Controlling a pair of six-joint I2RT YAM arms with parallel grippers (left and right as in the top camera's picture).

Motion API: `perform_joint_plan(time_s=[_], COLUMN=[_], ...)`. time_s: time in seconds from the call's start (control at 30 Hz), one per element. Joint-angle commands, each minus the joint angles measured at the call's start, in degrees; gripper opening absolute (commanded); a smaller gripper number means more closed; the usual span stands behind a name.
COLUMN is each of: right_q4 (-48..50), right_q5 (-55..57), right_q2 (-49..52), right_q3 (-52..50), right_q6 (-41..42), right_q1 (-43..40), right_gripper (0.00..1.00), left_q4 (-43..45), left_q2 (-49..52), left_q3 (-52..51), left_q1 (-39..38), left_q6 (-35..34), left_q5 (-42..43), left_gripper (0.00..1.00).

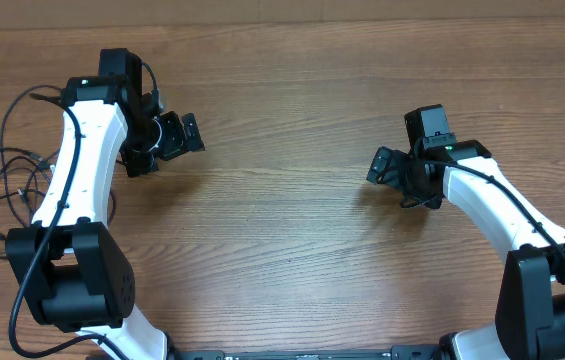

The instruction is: Untangle cables

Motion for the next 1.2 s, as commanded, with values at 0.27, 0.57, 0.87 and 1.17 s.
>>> perform_joint_plan(time_s=[0.27, 0.57, 0.87, 1.17], right_q4=[0.2, 0.2, 0.2, 0.2], right_q5=[0.5, 0.5, 0.5, 0.5], right_q2=[0.2, 0.2, 0.2, 0.2], right_q3=[-0.3, -0.3, -0.3, -0.3], right_q6=[0.4, 0.4, 0.4, 0.4], right_q1=[0.0, 0.0, 0.0, 0.0], right_gripper=[1.00, 1.00, 1.00, 1.00], left_q4=[0.0, 0.0, 0.0, 0.0], left_q2=[0.1, 0.1, -2.3, -12.7], left_q3=[-0.4, -0.4, -0.4, -0.4], left_q1=[0.0, 0.0, -0.9, -4.2], left_q6=[-0.8, -0.8, -0.8, -0.8], left_q5=[0.5, 0.5, 0.2, 0.1], left_gripper=[1.00, 1.00, 1.00, 1.00])
